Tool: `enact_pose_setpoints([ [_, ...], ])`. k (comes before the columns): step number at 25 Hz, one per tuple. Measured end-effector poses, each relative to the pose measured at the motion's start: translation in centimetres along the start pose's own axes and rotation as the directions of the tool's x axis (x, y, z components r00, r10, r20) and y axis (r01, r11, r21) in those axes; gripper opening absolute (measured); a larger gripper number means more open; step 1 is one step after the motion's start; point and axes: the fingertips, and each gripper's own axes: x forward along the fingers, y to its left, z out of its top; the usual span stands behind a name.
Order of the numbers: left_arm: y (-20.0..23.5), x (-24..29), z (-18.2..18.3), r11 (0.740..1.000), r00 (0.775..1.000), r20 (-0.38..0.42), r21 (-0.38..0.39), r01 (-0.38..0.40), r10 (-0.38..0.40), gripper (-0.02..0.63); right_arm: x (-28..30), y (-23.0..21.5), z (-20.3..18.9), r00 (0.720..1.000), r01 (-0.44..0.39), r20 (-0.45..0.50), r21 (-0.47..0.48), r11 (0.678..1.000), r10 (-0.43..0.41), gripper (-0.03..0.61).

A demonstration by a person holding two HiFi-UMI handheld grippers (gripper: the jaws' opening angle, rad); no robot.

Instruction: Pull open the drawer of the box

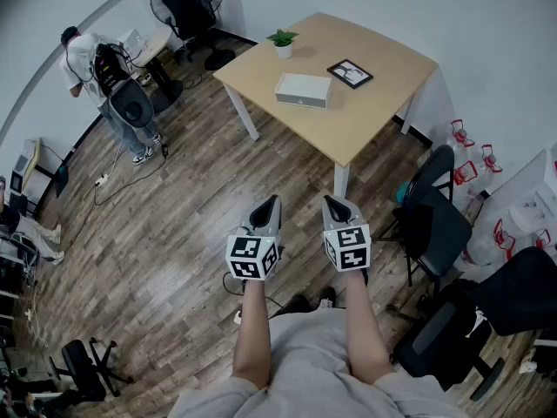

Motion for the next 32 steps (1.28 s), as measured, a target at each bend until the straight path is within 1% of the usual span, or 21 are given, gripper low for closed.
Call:
enact_pose_setpoints([
  [3, -0.6, 0.4, 0.6, 1.0, 1.0, 0.012, 0.013, 0.002, -0.002, 0.054, 0.0, -0.6, 0.3, 1.0, -0.004, 0.005, 0.001, 1.0, 0.004, 0.002],
  [5, -0.6, 0.7, 0.4, 1.0, 1.0, -0.011, -0.015, -0.006, 0.006, 0.054, 0.1, -1.1, 0.4, 1.0, -0.009, 0.008, 0.002, 1.0, 0.009, 0.002],
  [6, -0.4, 0.8, -0.1, 0.999, 0.999, -0.048, -0.05, -0.013, 0.011, 0.054, 0.2, -1.4, 0.4, 1.0, -0.01, 0.008, 0.004, 1.0, 0.01, 0.002],
  [8, -0.1, 1.0, -1.2, 0.989, 0.991, -0.131, -0.149, -0.014, -0.006, 0.052, 0.1, -2.2, 0.5, 1.0, -0.002, 0.016, 0.022, 1.0, 0.002, 0.002],
  [9, 0.0, 0.9, -1.3, 0.982, 0.99, -0.14, -0.186, -0.009, -0.018, 0.052, 0.0, -2.6, 0.5, 1.0, 0.003, 0.025, 0.041, 0.999, -0.004, 0.002],
  [10, 0.1, 0.8, -1.1, 0.98, 0.991, -0.132, -0.198, -0.009, -0.018, 0.052, -0.1, -2.9, 0.6, 0.999, 0.002, 0.034, 0.063, 0.998, -0.004, 0.002],
  [11, 0.4, 0.7, -0.8, 0.982, 0.993, -0.122, -0.186, -0.018, -0.005, 0.052, -0.2, -3.2, 0.7, 0.999, -0.005, 0.04, 0.083, 0.997, 0.002, 0.002],
  [13, 0.9, 0.8, -0.3, 0.989, 0.993, -0.11, -0.139, -0.054, 0.039, 0.052, -0.4, -3.8, 0.6, 0.999, -0.013, 0.039, 0.109, 0.994, 0.009, 0.002],
  [15, 1.3, 0.9, 0.0, 0.99, 0.994, -0.088, -0.113, -0.08, 0.071, 0.052, -0.6, -4.5, -0.1, 1.0, 0.001, 0.008, 0.125, 0.992, -0.002, 0.002],
  [16, 1.3, 1.0, 0.3, 0.991, 0.995, -0.064, -0.108, -0.082, 0.076, 0.053, -0.7, -5.0, -0.7, 1.0, 0.012, -0.012, 0.134, 0.991, -0.011, 0.002],
  [18, 1.0, 1.2, 1.1, 0.992, 0.998, 0.007, -0.113, -0.064, 0.065, 0.053, -0.8, -6.0, -1.6, 0.999, 0.033, -0.04, 0.157, 0.987, -0.027, 0.002],
  [20, 0.6, 1.8, 1.8, 0.992, 0.997, 0.061, -0.116, -0.044, 0.051, 0.052, -0.9, -7.2, -2.0, 0.998, 0.046, -0.04, 0.179, 0.983, -0.04, 0.002],
  [24, 0.7, 3.9, 2.5, 0.995, 0.994, 0.096, -0.091, -0.048, 0.057, 0.054, -0.7, -9.9, -1.6, 0.998, 0.056, -0.016, 0.196, 0.979, -0.054, 0.002],
  [28, 1.4, 6.9, 3.2, 0.994, 0.992, 0.122, -0.1, -0.033, 0.045, 0.053, 0.9, -12.2, -0.6, 0.998, 0.064, -0.002, 0.188, 0.98, -0.065, 0.002],
  [30, 2.1, 8.9, 3.6, 0.994, 0.991, 0.123, -0.104, -0.032, 0.045, 0.053, 2.1, -13.5, -0.2, 0.997, 0.073, -0.011, 0.176, 0.982, -0.072, 0.002],
  [32, 3.1, 10.8, 4.0, 0.991, 0.99, 0.129, -0.125, -0.039, 0.055, 0.053, 3.6, -14.8, 0.3, 0.997, 0.078, -0.022, 0.163, 0.984, -0.076, 0.002],
])
